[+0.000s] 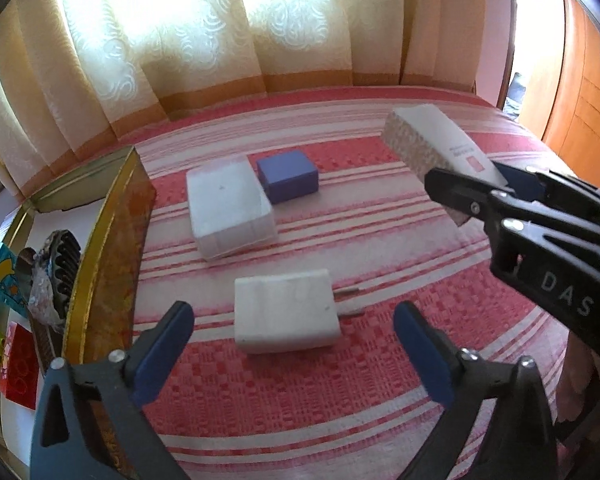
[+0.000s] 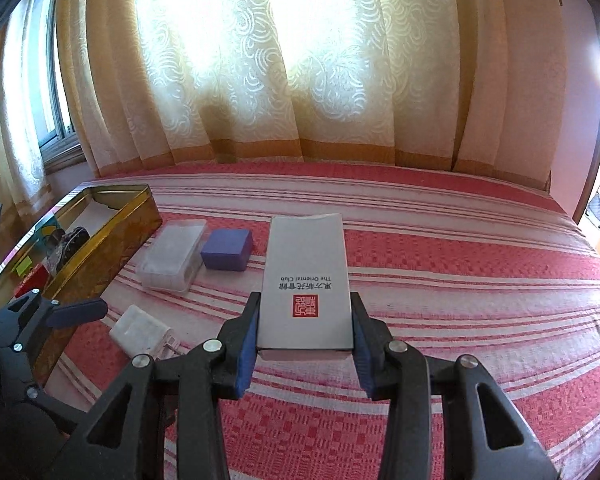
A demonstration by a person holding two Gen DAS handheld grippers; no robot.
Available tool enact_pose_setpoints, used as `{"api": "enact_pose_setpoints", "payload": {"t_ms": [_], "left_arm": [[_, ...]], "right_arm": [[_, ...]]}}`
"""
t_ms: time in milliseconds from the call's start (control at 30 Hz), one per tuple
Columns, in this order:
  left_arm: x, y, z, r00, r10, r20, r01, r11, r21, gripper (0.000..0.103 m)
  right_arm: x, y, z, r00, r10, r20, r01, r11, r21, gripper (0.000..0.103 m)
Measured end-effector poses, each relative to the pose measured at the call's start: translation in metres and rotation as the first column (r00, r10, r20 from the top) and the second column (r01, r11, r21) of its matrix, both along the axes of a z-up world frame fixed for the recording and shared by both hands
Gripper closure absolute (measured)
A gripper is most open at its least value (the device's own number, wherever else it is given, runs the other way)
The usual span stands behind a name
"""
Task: Organize rigid objects
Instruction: 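Lift the white block and white printed box with both grippers toward the tray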
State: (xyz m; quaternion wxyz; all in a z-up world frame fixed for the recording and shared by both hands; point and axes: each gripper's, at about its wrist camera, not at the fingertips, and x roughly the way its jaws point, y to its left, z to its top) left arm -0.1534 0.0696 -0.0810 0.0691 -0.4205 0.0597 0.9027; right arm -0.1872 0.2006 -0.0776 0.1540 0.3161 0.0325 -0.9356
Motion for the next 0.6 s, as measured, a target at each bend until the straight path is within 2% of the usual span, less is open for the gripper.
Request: {"api": "enact_pose_setpoints", "payload": {"t_ms": [33,133,200,400,600], "left_arm": [[-0.002,-0.001,-0.002,1.0,0.004,0.016,-0.004,1.0,0.002,0.02],[-0.002,-0.006,-0.004,0.999,-0.007,0.031,0.005,0.999,0.054,0.032],[0.0,-0.006,-0.004,1.0,-0.005,0.027,0.004,0.998,0.055,0.039],[0.002,-0.01,-0.003,1.0,-0.004,0.015,0.003,0.996,0.092,0.039],[0.01,-0.016,0.004,0.999,0.019,-0.037,-0.014,0.993,0.12,0.039]], "right_arm": [[0.0,0.0,0.0,1.0,0.0,-0.002,0.0,1.0,0.0,0.06],[0.002,0.001,0.001,1.0,0.0,-0.009,0.0,1.0,-0.005,0.06],[0.002,0.002,0.001,1.0,-0.001,-0.011,0.001,1.0,-0.012,0.06],[0.003,0.006,0.001,1.0,-0.01,-0.014,0.01,0.999,-0.03,0.06],[0.008,0.004,0.003,0.999,-0.016,-0.047,0.015,1.0,-0.02,0.06]]}}
